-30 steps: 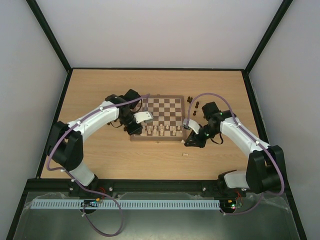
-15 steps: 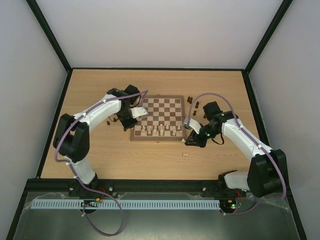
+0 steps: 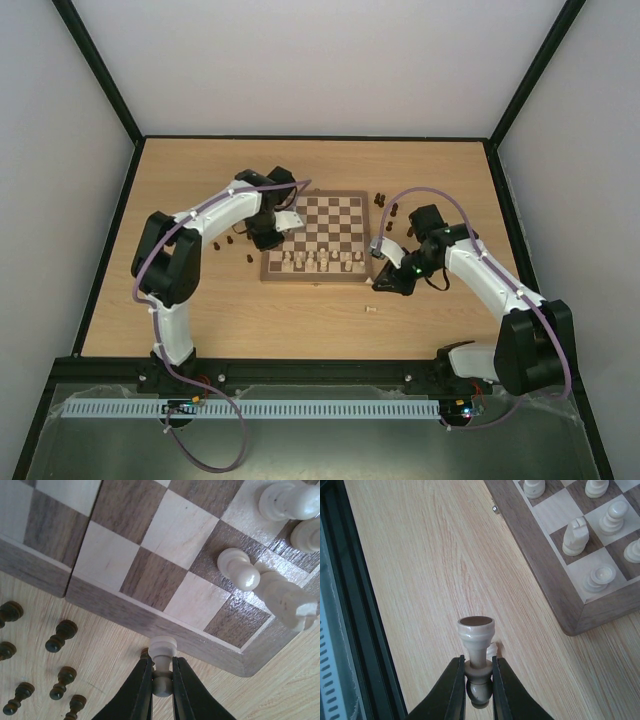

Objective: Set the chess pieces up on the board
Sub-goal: Place the chess piece on the chessboard.

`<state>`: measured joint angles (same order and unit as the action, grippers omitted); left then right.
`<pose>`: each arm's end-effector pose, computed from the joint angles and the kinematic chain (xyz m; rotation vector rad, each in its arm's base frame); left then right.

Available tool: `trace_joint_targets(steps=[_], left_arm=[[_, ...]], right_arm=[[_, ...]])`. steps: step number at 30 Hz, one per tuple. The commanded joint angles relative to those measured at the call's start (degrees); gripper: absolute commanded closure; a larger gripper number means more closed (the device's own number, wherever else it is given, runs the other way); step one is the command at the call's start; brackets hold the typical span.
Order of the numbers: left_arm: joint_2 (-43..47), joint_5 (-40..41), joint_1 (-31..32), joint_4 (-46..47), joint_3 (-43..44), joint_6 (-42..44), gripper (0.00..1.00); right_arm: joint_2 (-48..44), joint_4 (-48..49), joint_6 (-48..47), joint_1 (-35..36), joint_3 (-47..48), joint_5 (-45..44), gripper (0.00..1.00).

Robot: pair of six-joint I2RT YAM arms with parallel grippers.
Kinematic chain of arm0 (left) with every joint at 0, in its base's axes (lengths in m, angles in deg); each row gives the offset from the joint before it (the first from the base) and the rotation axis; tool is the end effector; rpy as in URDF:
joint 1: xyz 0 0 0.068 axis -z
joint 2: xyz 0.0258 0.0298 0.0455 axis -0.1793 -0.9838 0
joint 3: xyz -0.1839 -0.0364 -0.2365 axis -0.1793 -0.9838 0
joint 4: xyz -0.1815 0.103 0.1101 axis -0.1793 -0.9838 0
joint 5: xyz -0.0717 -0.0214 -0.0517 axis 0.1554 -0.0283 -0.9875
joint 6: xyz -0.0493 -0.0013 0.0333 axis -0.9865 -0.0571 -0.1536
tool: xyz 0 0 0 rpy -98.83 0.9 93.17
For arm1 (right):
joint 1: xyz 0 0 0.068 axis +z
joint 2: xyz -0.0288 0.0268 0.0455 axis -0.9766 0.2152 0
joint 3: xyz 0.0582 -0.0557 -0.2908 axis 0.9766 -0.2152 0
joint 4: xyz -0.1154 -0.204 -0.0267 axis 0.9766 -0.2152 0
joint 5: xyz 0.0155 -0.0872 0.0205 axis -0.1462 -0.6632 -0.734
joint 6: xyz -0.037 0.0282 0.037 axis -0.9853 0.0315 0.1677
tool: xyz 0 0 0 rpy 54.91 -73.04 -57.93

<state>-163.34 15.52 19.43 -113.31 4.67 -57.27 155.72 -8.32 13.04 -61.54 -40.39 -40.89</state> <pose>0.3111 -0.1760 0.2425 1.5347 2.5983 0.0566 0.1890 0.0801 0.2581 -1.3910 2.1371 0.6571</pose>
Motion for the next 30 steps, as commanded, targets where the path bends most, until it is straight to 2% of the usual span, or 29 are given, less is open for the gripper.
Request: trace_joint_targets(steps=[1,30], left_arm=[[-1.70,2.33,1.44,-2.78,1.75,-0.19,0.90],[-5.90,2.86,4.84,-3.43,4.30,-1.49,0.85]], right_arm=[[-0.65,-1.03,-1.03,-0.93,-1.20,-0.05,0.96],[0.81,-0.13,-3.99,-3.06,-3.68,0.24,0.96]])
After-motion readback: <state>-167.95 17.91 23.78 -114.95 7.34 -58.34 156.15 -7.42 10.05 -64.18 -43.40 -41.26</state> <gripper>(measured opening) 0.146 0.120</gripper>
